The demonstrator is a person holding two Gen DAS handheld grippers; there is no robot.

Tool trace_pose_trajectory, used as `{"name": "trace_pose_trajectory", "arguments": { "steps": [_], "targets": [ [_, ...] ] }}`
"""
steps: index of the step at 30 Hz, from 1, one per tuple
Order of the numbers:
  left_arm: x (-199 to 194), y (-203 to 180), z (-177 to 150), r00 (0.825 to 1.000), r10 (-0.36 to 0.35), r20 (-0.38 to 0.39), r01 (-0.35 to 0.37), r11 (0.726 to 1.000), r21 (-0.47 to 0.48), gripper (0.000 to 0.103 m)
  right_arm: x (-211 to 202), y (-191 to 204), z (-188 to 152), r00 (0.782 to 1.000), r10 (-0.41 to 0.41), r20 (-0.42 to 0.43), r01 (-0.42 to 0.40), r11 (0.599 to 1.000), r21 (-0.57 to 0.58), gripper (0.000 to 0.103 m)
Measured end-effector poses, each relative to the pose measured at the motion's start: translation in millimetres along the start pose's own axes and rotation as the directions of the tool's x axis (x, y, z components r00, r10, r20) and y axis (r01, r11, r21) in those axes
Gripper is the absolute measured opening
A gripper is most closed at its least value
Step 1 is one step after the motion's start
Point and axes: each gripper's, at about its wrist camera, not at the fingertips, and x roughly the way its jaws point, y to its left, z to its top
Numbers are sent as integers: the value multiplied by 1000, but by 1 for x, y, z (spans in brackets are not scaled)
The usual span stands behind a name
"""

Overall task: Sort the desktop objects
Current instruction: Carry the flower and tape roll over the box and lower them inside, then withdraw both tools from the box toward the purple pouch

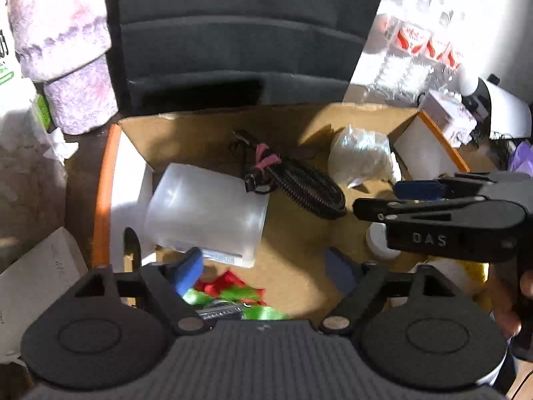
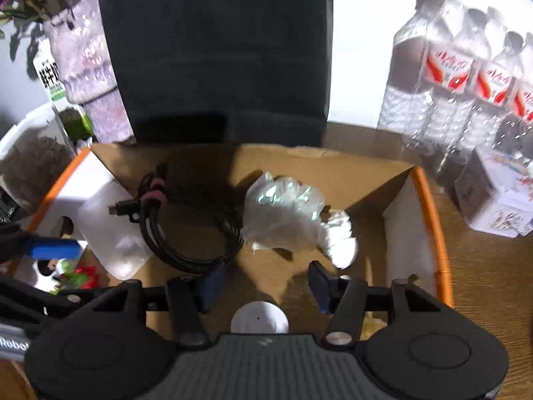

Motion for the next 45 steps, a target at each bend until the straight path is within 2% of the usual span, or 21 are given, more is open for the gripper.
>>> {"name": "trace_pose_trajectory", "arguments": {
  "steps": [1, 5, 9, 11, 15, 18, 19, 21, 26, 31, 36, 39, 45],
  "targets": [
    [-6, 0, 0, 1000, 20, 9, -20, 1000, -11, 101, -8, -1, 0, 1000, -1, 7, 1, 1000, 0, 57],
    [-27, 2, -3, 1000, 9, 24, -8, 999, -48, 102, -39, -6, -1, 999, -11, 38, 11, 1000, -1, 62],
    [-50, -1, -12, 999, 32, 21, -31, 996, -81, 102, -72, -6, -13, 998, -7, 62, 7, 1000, 6, 64],
    [-64, -5, -19, 999, 40, 30, -37, 995, -88, 102, -88, -5, -21, 997, 1, 74, -2, 1000, 6, 69],
    [-92, -18, -40, 996, 53, 73, -46, 994, -94, 103, -122, -2, -51, 995, 10, 101, -11, 1000, 4, 71],
    [-117, -28, -74, 987, 100, 122, -84, 988, -131, 103, -154, 0, -89, 989, 31, 144, -33, 999, 11, 73],
    [-126, -32, -90, 982, 108, 156, -86, 986, -142, 103, -163, 1, -102, 986, 44, 162, -45, 999, 1, 79],
    [-141, -39, -122, 973, 87, 215, -56, 987, -148, 103, -181, 5, -133, 979, 54, 194, -51, 999, -16, 80],
    [-167, -53, -206, 955, 56, 290, -4, 984, -178, 103, -208, 18, -225, 971, 47, 235, -35, 998, -55, 80],
    [-173, -80, -286, 934, 88, 345, -60, 994, -90, 103, -220, 25, -305, 957, 21, 291, -11, 999, -35, 80],
    [-177, -101, -353, 924, 55, 379, -43, 998, -40, 103, -233, 30, -360, 955, 32, 295, -27, 999, -20, 80],
    [-177, -106, -367, 925, 71, 373, -71, 997, -13, 103, -238, 31, -367, 955, 61, 289, -65, 998, 4, 80],
    [-177, -104, -357, 918, 69, 391, -68, 998, -15, 103, -237, 40, -362, 952, 27, 305, -17, 999, -35, 80]
  ]
}}
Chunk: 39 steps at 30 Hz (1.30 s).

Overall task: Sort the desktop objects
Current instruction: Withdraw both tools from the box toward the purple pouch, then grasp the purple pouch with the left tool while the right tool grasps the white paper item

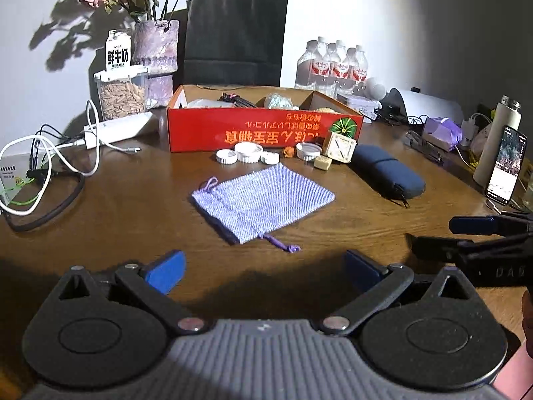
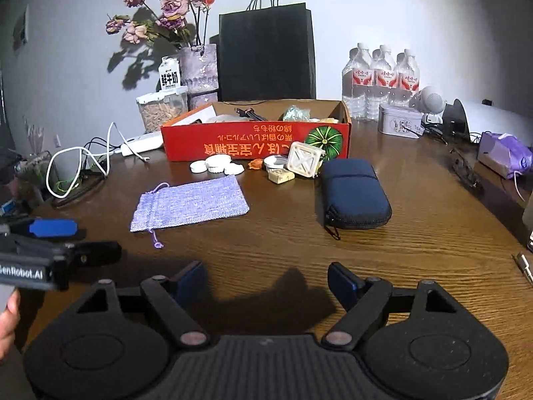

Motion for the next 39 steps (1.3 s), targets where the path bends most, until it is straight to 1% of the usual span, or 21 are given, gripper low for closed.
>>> {"name": "trace_pose_trajectory", "arguments": {
  "steps": [2, 7, 11, 14, 16, 19, 20, 22, 24, 25, 26, 27, 28, 29, 30, 31, 32, 33, 34, 37, 39],
  "targets": [
    [4, 2, 1, 1000, 10, -6, -10, 1000, -8, 103, 2, -1, 0, 1000, 0, -5, 0, 1000, 2, 80],
    [14, 7, 6, 1000, -10, -21, 10, 1000, -11, 103, 10, -4, 5, 1000, 7, -10, -7, 1000, 5, 78],
    [28, 8, 19, 1000, -13, -4, 13, 999, 29, 103, 19, -8, 19, 1000, 11, 10, -11, 1000, -3, 78],
    [50, 9, 38, 998, -62, -4, 62, 993, 98, 103, 34, -13, 40, 1000, 1, 29, -1, 1000, -23, 78],
    [72, 10, 50, 996, -76, -40, 81, 987, 138, 103, 48, -18, 57, 999, -1, 54, 2, 1000, -29, 78],
    [103, 14, 63, 990, -115, -80, 127, 979, 161, 103, 82, -30, 86, 998, 4, 60, -3, 1000, -10, 77],
    [115, 15, 67, 986, -130, -105, 146, 976, 162, 103, 96, -36, 95, 998, 10, 55, -10, 1000, 5, 75],
    [132, 17, 70, 982, -129, -141, 151, 975, 161, 103, 122, -43, 109, 1000, 4, 26, -5, 999, 32, 70],
    [144, 18, 69, 976, -132, -172, 158, 976, 151, 101, 144, -48, 118, 1000, -2, 14, 1, 999, 46, 69],
    [145, 18, 68, 978, -132, -164, 157, 975, 155, 97, 154, -49, 121, 1000, -7, 6, 7, 999, 42, 69],
    [144, 17, 66, 979, -125, -158, 151, 976, 159, 96, 164, -49, 122, 1000, -13, -6, 13, 999, 35, 67],
    [143, 16, 65, 981, -118, -153, 142, 977, 160, 92, 172, -50, 122, 999, -32, -17, 32, 999, 37, 67],
    [141, 16, 63, 984, -105, -146, 127, 980, 152, 84, 180, -50, 122, 999, -42, -29, 43, 998, 39, 66],
    [137, 16, 63, 986, -87, -139, 107, 984, 140, 77, 182, -48, 120, 999, -48, -20, 49, 998, 32, 59],
    [133, 15, 62, 989, -69, -129, 86, 987, 133, 62, 182, -46, 119, 998, -61, -9, 61, 998, 23, 55],
    [130, 16, 62, 990, -63, -125, 78, 990, 121, 42, 181, -47, 118, 998, -61, -7, 61, 998, 23, 55],
    [126, 17, 61, 991, -58, -119, 70, 992, 102, 31, 179, -48, 118, 998, -54, -10, 54, 998, 31, 55],
    [123, 18, 59, 992, -58, -116, 68, 994, 88, 15, 178, -49, 119, 999, -39, -12, 40, 998, 39, 54],
    [120, 19, 59, 991, -63, -115, 72, 995, 71, 10, 175, -50, 119, 1000, -22, -8, 23, 998, 57, 54],
    [110, 19, 55, 990, -87, -111, 91, 996, 24, 7, 152, -46, 117, 999, -24, 36, 21, 997, 68, 54],
    [96, 19, 56, 991, -103, -86, 103, 995, 0, 6, 129, -40, 114, 997, -28, 72, 24, 998, 57, 54]
  ]
}}
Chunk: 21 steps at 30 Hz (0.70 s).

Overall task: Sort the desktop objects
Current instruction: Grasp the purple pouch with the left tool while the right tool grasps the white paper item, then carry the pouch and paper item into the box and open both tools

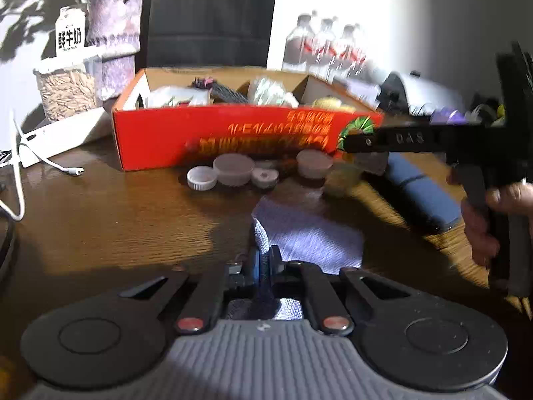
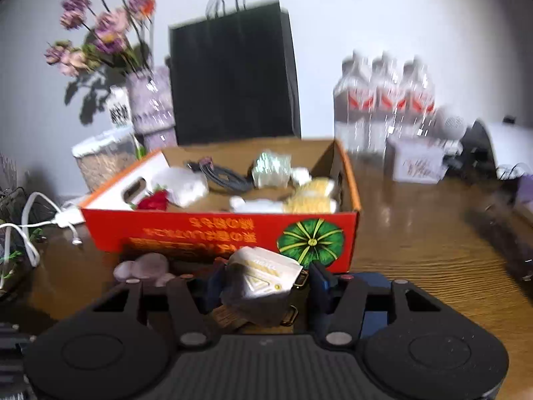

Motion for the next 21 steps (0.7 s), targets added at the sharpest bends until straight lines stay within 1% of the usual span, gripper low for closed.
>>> {"name": "trace_pose_trajectory", "arguments": {
  "steps": [3, 5, 7, 10, 15, 18, 21],
  "targets": [
    [-32, 0, -1, 998, -26, 66, 30, 997, -68, 6, -42, 6, -13, 998, 47, 39, -47, 999, 12, 54],
    [-51, -1, -4, 993, -55, 105, 66, 993, -100, 6, -66, 12, -28, 997, 73, 36, -73, 997, 12, 54],
    [-69, -3, -10, 988, -76, 134, 92, 989, -117, 6, -86, 20, -46, 995, 99, 15, -99, 995, -5, 54],
    [-83, -9, -21, 988, -90, 123, 104, 988, -112, 6, -110, 31, -69, 995, 102, -11, -102, 994, -48, 54],
    [-100, -19, -42, 990, -87, 106, 99, 989, -108, 6, -141, 43, -94, 992, 121, -30, -122, 992, -42, 54],
    [-110, -26, -49, 989, -90, 121, 101, 991, -85, 6, -154, 50, -102, 992, 125, -25, -126, 990, -61, 54],
    [-121, -31, -51, 985, -92, 146, 104, 992, -73, 6, -164, 53, -104, 992, 128, -10, -128, 989, -72, 54]
  ]
}}
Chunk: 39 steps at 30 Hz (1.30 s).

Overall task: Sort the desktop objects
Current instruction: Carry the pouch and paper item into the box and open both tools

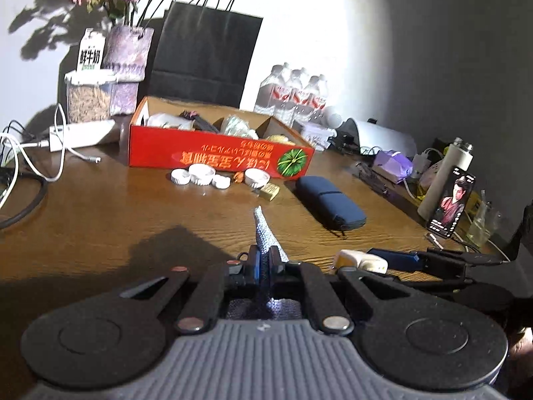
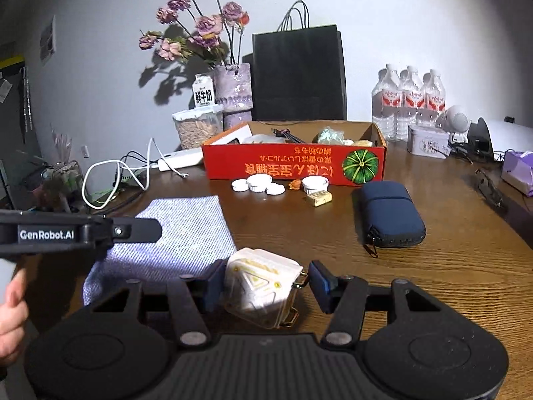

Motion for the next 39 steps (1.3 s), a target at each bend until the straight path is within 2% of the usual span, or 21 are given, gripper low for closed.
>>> {"name": "trace_pose_trajectory", "arguments": {
  "steps": [6, 9, 11, 15, 20, 24, 25, 26, 27, 28, 29, 31, 33, 36, 38, 39],
  "targets": [
    [-8, -7, 6, 999, -1, 40, 0, 1000, 18, 6, -10, -2, 8, 999, 3, 40, -3, 1000, 5, 54],
    [-7, -9, 20, 997, -19, 69, 16, 999, 42, 6, -8, -6, 23, 998, 15, 61, -16, 1000, 5, 54],
    [-2, -8, 41, 994, -41, 99, 34, 997, 72, 6, -2, -12, 42, 996, 32, 82, -33, 999, 6, 54],
    [15, -4, 95, 986, -32, 166, 14, 994, 105, 6, 18, -21, 88, 990, 42, 133, -40, 999, -18, 54],
    [64, 20, 163, 985, -2, 170, -6, 999, 46, 6, 63, -37, 157, 987, 45, 154, -43, 999, -16, 54],
    [117, 48, 209, 982, 47, 180, -38, 998, -51, 6, 118, -58, 209, 994, 53, 100, -59, 997, 50, 54],
    [132, 57, 216, 974, 98, 205, -77, 991, -109, 6, 139, -67, 221, 996, 61, 64, -65, 995, 71, 54],
    [149, 68, 221, 971, 135, 195, -103, 981, -167, 6, 161, -76, 232, 998, 62, 30, -65, 992, 110, 54],
    [172, 81, 224, 979, 137, 150, -102, 970, -220, 6, 179, -82, 239, 998, 64, -4, -63, 990, 128, 53],
    [204, 95, 222, 987, 141, 77, -115, 955, -272, 6, 202, -89, 246, 997, 63, -44, -55, 987, 148, 53],
    [230, 105, 217, 985, 173, 6, -164, 941, -296, 6, 224, -95, 251, 996, 50, -79, -36, 984, 172, 53],
    [273, 115, 204, 969, 221, -111, -243, 936, -256, 6, 262, -104, 255, 989, 25, -148, 1, 985, 175, 53],
    [292, 116, 191, 956, 248, -160, -281, 931, -235, 9, 295, -112, 253, 979, -23, -205, 59, 983, 172, 53],
    [302, 112, 181, 960, 219, -172, -256, 938, -232, 10, 338, -121, 247, 954, -117, -276, 157, 980, 124, 53],
    [313, 105, 179, 958, 190, -216, -231, 955, -184, 11, 360, -126, 242, 934, -133, -331, 180, 977, 115, 54],
    [316, 103, 179, 952, 185, -245, -229, 959, -165, 23, 368, -128, 241, 925, -145, -351, 194, 975, 110, 54]
  ]
}}
